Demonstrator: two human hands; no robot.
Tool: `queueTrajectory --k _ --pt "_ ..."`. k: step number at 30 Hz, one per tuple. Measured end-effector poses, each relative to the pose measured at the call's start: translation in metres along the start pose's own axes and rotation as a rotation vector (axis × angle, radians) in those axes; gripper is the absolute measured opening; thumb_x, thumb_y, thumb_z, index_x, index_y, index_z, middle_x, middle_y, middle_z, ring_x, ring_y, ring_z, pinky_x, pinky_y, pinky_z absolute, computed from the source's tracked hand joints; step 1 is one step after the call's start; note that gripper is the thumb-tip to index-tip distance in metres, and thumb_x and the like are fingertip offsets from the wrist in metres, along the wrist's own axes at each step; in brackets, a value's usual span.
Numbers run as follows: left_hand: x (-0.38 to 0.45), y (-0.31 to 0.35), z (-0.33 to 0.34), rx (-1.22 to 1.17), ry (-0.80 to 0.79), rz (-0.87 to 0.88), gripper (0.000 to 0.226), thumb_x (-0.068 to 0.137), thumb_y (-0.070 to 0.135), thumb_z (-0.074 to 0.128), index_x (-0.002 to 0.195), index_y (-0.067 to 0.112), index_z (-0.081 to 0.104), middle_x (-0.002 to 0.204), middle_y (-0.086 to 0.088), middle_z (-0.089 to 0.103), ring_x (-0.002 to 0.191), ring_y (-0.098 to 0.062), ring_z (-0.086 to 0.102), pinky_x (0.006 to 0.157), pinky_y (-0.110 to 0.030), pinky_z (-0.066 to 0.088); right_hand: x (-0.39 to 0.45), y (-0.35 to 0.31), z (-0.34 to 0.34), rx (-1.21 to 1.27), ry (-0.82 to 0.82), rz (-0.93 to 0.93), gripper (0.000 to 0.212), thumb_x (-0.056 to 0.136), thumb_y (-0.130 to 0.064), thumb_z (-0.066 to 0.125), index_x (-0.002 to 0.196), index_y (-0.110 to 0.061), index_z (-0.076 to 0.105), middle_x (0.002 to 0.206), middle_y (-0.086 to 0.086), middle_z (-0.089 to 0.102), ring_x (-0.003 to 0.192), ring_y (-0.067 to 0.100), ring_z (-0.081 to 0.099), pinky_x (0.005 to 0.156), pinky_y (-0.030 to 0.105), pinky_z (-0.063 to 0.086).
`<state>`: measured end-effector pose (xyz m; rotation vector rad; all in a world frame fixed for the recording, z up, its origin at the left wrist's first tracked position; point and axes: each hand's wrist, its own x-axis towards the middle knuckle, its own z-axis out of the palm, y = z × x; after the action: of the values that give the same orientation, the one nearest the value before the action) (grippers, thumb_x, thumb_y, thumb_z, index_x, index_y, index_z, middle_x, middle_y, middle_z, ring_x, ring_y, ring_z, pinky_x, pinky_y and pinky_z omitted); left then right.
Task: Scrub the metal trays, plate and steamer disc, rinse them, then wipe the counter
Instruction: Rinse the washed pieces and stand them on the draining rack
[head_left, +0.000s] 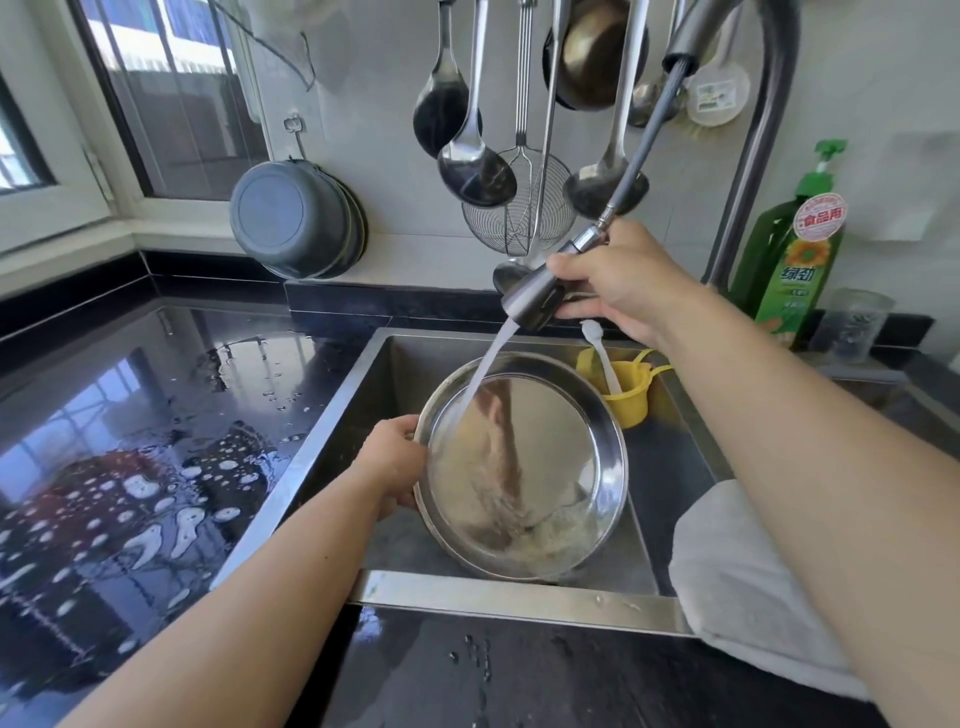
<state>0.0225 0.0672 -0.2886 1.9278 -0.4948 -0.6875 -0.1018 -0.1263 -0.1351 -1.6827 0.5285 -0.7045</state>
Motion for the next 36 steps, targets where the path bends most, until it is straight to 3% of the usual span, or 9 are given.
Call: queueTrajectory --k 5,7,16,20,24,28,32,36 --pt "-0.002 0.002 0.001 -0.04 -0.037 -0.006 0.037 0.098 -0.009 0.049 0.116 0.018 0.065 0.101 -0.013 0.072 0.077 -0.031 0.075 0.057 -0.047 0.064 0.007 0.007 0.012 0.018 0.162 -0.021 0.034 0.089 -0.003 0.073 0.116 -0.007 0.052 0.115 0.013 0.065 0.1 0.026 0.071 0.072 0.047 0.064" --pt "0.0 0.0 0.001 -0.055 -0.036 -0.02 0.039 0.098 -0.01 0.044 0.119 0.016 0.065 0.105 -0.014 0.072 0.084 -0.034 0.075 0.058 -0.047 0.064 0.008 0.007 0.016 0.045 0.186 -0.028 0.034 0.088 -0.004 0.073 0.115 -0.009 0.052 0.115 0.013 0.065 0.1 0.026 0.071 0.071 0.047 0.064" --pt "0.004 -0.002 -0.001 -0.137 -0.033 -0.033 0.034 0.099 -0.007 0.046 0.114 0.017 0.065 0.104 -0.015 0.075 0.087 -0.038 0.076 0.066 -0.058 0.064 -0.003 -0.007 0.017 0.101 0.036 0.003 0.025 0.092 0.0 0.069 0.108 -0.008 0.052 0.119 0.019 0.065 0.102 0.032 0.072 0.079 0.053 0.062" --pt "0.007 -0.003 0.0 -0.163 -0.005 -0.014 0.039 0.094 -0.01 0.042 0.109 0.016 0.066 0.103 -0.017 0.074 0.082 -0.038 0.075 0.063 -0.059 0.063 -0.013 -0.013 0.008 0.088 -0.022 0.025 0.025 0.093 0.001 0.067 0.114 -0.004 0.054 0.117 0.018 0.069 0.099 0.031 0.074 0.071 0.045 0.063" --pt "0.006 -0.001 0.0 -0.157 0.075 0.02 0.027 0.093 -0.006 0.057 0.105 0.016 0.066 0.098 -0.017 0.072 0.071 -0.037 0.074 0.056 -0.052 0.062 -0.024 -0.019 -0.005 -0.046 -0.073 0.052 0.014 0.094 0.0 0.066 0.1 -0.009 0.057 0.104 0.015 0.072 0.094 0.031 0.075 0.066 0.042 0.063" --pt "0.009 -0.002 -0.003 -0.099 0.144 0.059 0.021 0.094 0.009 0.066 0.102 0.028 0.067 0.095 -0.009 0.074 0.08 -0.037 0.076 0.065 -0.058 0.064 -0.028 -0.02 -0.023 -0.302 -0.002 0.093 0.023 0.093 -0.003 0.068 0.112 -0.005 0.056 0.108 0.017 0.07 0.092 0.028 0.074 0.067 0.042 0.064" --pt "0.014 -0.006 -0.002 0.122 0.25 0.162 0.017 0.101 0.021 0.056 0.102 0.036 0.063 0.099 0.004 0.071 0.094 -0.024 0.07 0.087 -0.05 0.06 -0.027 -0.015 -0.038 -0.514 0.097 0.095 0.022 0.09 -0.007 0.073 0.1 -0.012 0.054 0.104 0.015 0.067 0.086 0.03 0.074 0.074 0.046 0.064" --pt "0.01 -0.005 0.0 0.305 0.311 0.21 0.01 0.103 0.029 0.049 0.111 0.032 0.053 0.1 0.0 0.065 0.091 -0.026 0.063 0.08 -0.041 0.049 -0.023 -0.009 -0.04 -0.624 0.175 0.075 0.032 0.088 -0.011 0.074 0.112 -0.011 0.052 0.107 0.014 0.063 0.088 0.032 0.071 0.074 0.046 0.064"
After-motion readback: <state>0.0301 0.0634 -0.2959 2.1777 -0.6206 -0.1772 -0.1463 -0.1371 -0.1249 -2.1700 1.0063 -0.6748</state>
